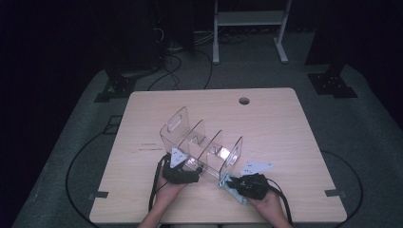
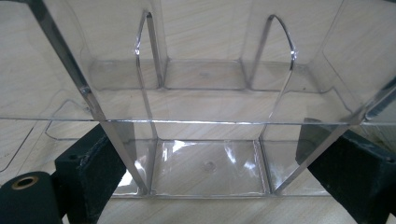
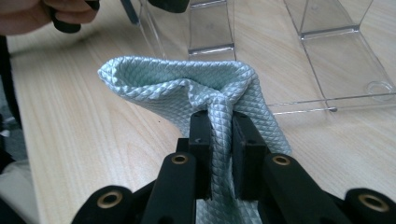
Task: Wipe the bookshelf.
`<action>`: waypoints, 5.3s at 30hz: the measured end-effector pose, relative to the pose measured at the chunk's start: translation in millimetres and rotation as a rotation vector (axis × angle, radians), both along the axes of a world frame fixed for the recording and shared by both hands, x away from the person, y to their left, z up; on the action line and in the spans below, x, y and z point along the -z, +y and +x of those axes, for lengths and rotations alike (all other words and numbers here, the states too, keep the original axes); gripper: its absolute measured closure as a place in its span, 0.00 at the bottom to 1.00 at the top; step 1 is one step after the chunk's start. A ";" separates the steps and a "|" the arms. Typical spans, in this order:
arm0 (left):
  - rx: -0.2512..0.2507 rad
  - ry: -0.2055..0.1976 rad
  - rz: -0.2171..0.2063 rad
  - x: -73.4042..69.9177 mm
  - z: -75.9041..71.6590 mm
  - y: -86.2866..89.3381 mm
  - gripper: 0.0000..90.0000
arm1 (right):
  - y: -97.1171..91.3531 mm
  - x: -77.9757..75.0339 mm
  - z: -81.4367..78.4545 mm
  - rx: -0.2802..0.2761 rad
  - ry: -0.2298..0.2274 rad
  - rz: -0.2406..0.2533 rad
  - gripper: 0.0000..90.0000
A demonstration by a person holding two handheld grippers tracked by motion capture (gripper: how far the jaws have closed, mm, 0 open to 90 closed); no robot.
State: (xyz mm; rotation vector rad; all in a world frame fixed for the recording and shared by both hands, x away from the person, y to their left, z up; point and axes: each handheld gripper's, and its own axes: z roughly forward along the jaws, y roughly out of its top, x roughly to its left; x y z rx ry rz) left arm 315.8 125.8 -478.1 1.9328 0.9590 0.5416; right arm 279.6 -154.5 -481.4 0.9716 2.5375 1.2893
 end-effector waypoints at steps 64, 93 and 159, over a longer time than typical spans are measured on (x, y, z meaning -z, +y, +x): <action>0.141 -0.060 -0.044 -21.2 -26.8 5.5 0.08 | -72.2 -32.6 -8.9 0.146 0.013 0.151 0.89; 0.157 -0.098 -0.072 -21.7 17.0 43.9 0.13 | -62.5 -35.2 -4.7 0.174 -0.005 0.111 0.89; 0.353 -0.124 -0.154 -38.6 28.0 15.9 0.33 | -116.0 -32.7 14.4 0.343 -0.013 0.169 0.89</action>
